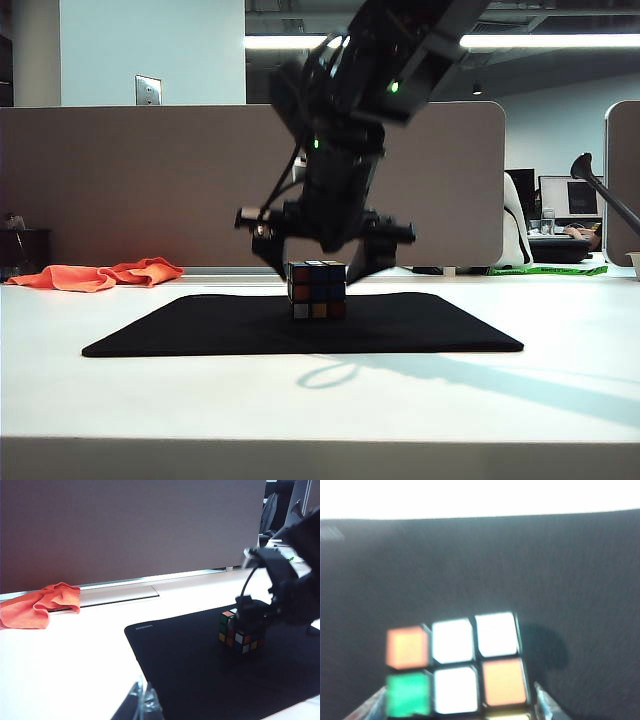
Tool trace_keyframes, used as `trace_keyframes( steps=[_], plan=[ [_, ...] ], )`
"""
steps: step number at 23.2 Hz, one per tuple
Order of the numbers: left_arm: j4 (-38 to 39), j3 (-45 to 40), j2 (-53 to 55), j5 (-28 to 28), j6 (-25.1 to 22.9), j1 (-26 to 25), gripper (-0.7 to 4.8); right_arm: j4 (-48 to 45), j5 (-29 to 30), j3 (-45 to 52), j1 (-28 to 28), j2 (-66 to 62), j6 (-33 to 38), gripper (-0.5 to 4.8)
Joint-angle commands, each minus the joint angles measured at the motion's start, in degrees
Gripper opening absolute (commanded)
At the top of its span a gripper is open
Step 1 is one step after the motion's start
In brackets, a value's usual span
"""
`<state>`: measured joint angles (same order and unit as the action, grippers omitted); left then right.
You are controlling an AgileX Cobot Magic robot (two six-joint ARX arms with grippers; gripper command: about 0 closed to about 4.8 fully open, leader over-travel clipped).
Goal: Pick up the cube on the right side of the mouse pad, then place it in the center of the mouse pad.
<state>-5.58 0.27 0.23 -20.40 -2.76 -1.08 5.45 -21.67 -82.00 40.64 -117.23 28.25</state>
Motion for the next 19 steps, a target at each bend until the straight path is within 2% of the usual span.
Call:
trace_keyframes(
  steps=[1, 8, 10, 11, 12, 19],
  plan=[
    [-1.0, 0.2, 0.1, -0.2, 0.2, 0.0, -0.06, -1.2, -0.7, -0.4, 0.1, 3.4, 0.2, 3.78],
    [-1.0, 0.2, 0.1, -0.2, 0.2, 0.0, -0.06, -2.3, -3.3, -0.4, 0.0, 11.1, -5.4, 3.75],
    [-1.0, 0.2, 0.1, -0.2, 0.2, 0.0, -0.06, -3.7, -3.7, -0.4, -0.8, 13.3, -8.7, 2.72],
    [-0.9, 0.2, 0.1, -0.2, 0.2, 0.0, -0.06, -3.7, -3.7, -0.4, -1.5, 14.7, -10.0, 1.14],
    [-0.9, 0.2, 0.1, -0.2, 0.2, 0.0, -0.06, -3.5, -3.7, -0.3, -2.3, 16.1, -11.3, -0.10],
    [-0.9, 0.2, 0.1, -0.2, 0.3, 0.0, -0.06, -0.7, -3.8, -0.3, -4.1, 20.2, -16.5, -0.05]
  ],
)
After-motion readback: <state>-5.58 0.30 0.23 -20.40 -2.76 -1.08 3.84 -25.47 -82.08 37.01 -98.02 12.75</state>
